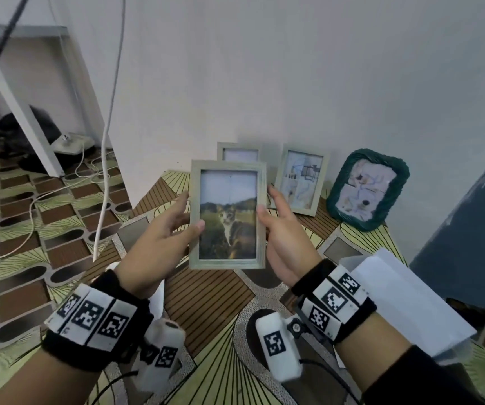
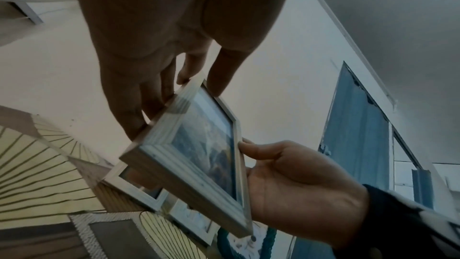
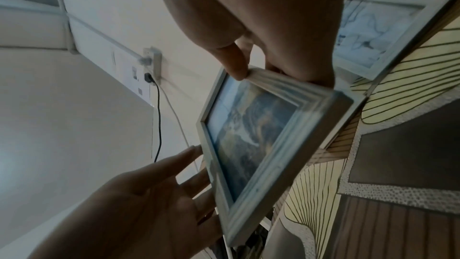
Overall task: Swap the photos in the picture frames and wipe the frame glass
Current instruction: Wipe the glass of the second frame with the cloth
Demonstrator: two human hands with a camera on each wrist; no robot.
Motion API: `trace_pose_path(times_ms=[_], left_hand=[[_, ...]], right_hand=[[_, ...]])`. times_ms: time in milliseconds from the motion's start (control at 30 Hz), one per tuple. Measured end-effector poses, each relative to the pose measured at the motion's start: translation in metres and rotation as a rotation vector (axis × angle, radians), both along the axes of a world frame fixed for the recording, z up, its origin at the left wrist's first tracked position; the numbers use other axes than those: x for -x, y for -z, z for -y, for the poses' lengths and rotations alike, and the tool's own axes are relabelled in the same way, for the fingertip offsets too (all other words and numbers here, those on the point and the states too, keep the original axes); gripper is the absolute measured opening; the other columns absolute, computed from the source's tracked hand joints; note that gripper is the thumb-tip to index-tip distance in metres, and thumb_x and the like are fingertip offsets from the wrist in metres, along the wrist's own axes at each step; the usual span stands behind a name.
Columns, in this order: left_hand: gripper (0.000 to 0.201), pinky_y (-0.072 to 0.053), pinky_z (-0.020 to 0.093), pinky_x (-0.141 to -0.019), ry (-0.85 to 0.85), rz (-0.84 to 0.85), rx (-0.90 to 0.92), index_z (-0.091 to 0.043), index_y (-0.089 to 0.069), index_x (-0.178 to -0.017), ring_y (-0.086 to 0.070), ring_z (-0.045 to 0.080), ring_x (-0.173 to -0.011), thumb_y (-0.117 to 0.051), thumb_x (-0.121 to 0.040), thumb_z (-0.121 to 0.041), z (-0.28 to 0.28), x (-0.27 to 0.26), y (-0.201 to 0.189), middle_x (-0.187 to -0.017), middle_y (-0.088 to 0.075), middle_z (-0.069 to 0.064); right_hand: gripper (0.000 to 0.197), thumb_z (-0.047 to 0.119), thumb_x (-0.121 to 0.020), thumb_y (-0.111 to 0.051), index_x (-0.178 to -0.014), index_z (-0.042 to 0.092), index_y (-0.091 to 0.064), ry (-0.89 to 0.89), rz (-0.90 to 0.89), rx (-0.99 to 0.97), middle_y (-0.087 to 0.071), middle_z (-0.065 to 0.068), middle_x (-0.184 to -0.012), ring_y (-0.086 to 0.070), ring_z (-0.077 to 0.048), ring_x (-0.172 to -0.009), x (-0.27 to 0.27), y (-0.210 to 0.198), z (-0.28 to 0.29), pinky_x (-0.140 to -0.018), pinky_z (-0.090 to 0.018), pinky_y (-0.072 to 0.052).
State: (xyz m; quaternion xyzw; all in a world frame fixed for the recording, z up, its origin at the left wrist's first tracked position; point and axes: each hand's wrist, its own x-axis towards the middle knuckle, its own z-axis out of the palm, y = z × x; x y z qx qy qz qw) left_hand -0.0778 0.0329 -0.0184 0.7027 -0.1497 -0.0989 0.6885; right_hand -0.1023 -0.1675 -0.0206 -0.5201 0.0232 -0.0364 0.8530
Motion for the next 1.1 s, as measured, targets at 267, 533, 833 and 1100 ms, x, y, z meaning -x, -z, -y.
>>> trace_pose_path(times_ms=[267, 533, 833, 1100], left_hand=[[0.041, -0.059, 0.043, -0.072, -0.060, -0.171, 0.102, -0.042, -0.061, -0.124, -0.069, 0.019, -0.101, -0.051, -0.099, -0.012, -0.027, -0.058, -0.011, -0.115, -0.071, 0.002], [0.054, -0.054, 0.036, -0.071, -0.175, -0.089, 0.007, -0.039, -0.034, -0.146, -0.070, 0.003, -0.073, -0.049, -0.101, -0.013, -0.032, -0.137, -0.019, -0.086, -0.075, -0.008], [0.065, -0.056, 0.020, -0.056, -0.225, -0.115, 0.044, -0.031, -0.022, -0.152, -0.069, 0.002, -0.067, -0.042, -0.100, 0.002, -0.040, -0.190, 0.007, -0.080, -0.074, -0.008], [0.070, -0.058, 0.020, -0.064, -0.202, -0.157, 0.060, -0.028, -0.018, -0.153, -0.066, -0.006, -0.079, -0.037, -0.098, 0.010, -0.042, -0.218, 0.022, -0.114, -0.070, -0.001]], right_hand=[[0.063, 0.000, -0.101, -0.042, -0.142, 0.048, -0.040, -0.034, 0.019, 0.171, -0.040, -0.003, -0.153, -0.064, -0.023, -0.116, -0.066, -0.003, -0.031, -0.093, -0.046, -0.056], [0.064, 0.000, -0.100, -0.043, -0.139, 0.051, -0.041, 0.051, 0.026, 0.303, -0.041, -0.011, -0.149, -0.050, -0.032, -0.131, -0.146, -0.009, -0.048, -0.109, -0.057, -0.040], [0.066, 0.003, -0.101, -0.040, -0.128, 0.064, -0.037, 0.070, 0.016, 0.467, -0.060, -0.012, -0.093, -0.058, -0.035, -0.090, -0.212, 0.011, -0.073, -0.102, -0.059, -0.034], [0.068, 0.002, -0.101, -0.036, -0.134, 0.061, -0.032, 0.065, -0.059, 0.484, -0.054, 0.010, -0.096, -0.055, -0.044, -0.114, -0.242, 0.031, -0.086, -0.103, -0.061, -0.031]])
